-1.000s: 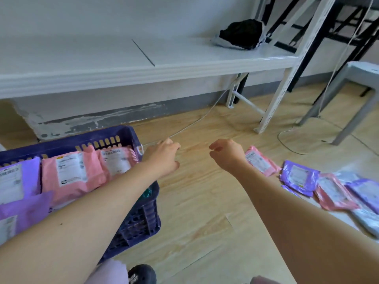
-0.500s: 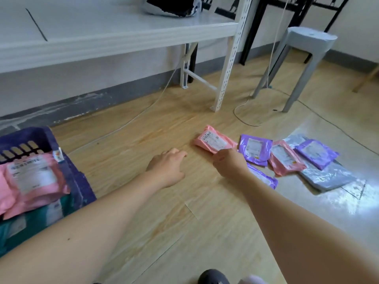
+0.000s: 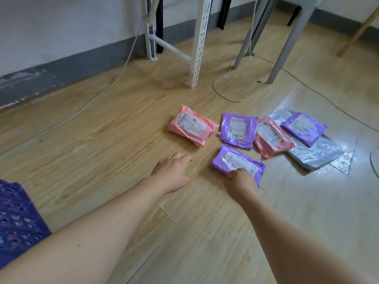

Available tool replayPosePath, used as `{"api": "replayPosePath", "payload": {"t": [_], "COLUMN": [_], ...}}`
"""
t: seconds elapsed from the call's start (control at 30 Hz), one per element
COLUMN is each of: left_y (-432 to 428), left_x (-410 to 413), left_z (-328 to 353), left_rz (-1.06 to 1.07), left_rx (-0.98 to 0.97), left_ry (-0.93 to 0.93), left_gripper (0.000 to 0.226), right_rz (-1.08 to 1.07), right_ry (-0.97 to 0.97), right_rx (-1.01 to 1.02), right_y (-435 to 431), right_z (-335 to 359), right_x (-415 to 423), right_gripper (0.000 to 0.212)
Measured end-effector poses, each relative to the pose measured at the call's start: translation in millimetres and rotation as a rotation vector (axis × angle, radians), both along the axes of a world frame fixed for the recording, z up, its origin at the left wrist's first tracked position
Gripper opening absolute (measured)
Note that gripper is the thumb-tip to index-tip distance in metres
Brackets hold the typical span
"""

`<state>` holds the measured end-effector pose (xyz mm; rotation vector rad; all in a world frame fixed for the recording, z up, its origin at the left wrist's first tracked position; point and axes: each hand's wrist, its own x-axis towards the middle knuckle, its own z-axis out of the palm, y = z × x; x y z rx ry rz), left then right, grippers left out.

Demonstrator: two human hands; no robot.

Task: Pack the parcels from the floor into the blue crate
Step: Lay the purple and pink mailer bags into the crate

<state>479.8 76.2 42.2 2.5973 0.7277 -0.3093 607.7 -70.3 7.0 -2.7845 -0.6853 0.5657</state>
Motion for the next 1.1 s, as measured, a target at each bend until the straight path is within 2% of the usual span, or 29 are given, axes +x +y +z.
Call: {"api": "replayPosePath", "payload": {"t": [0.1, 0.23, 0.4, 0.57, 0.63, 0.8, 0.97, 1.03, 1.1], "left_y": [1, 3, 5, 12, 16, 19, 19, 18, 18], "left_x": [19, 34, 36, 22, 16, 6, 1, -1, -3], "left_z": [-20, -42, -62, -74, -77, -77, -72, -69, -62], "left_rz": [-0.018, -0.025, -0.019, -0.005, 0.013, 0.038, 0.097, 0.218, 0.429], "left_rx": [-0.024, -0.071, -0.119, -0.153, -0.159, -0.18, -0.22, -0.308, -0.471], "left_ry": [0.004, 0.006, 0.029, 0.072, 0.088, 0.09, 0.043, -0.004, -0.062], "left_gripper": [0.058, 0.061, 0.061, 0.061, 0.062, 0.06, 0.057, 0.055, 0.052], "right_rz": [0.015, 0.105, 0.111, 0.064, 0.054, 0.02, 0.009, -0.014, -0.031], "right_ry": [0.012, 0.031, 0.054, 0.106, 0.102, 0.026, -0.112, -0.117, -0.118], "right_rx": [-0.088, -0.173, -0.231, -0.277, -0.253, -0.122, 0.024, 0.073, 0.124], "right_y": [-3, 2, 4, 7, 10, 17, 25, 29, 33], "right_z": [-30, -52, -72, -86, -89, -83, -59, -45, -31], "right_x": [6, 12, 24, 29, 28, 21, 19, 18, 13], "right_gripper": [0.025, 0.011, 0.007, 0.032, 0.038, 0.025, 0.029, 0.03, 0.031]}}
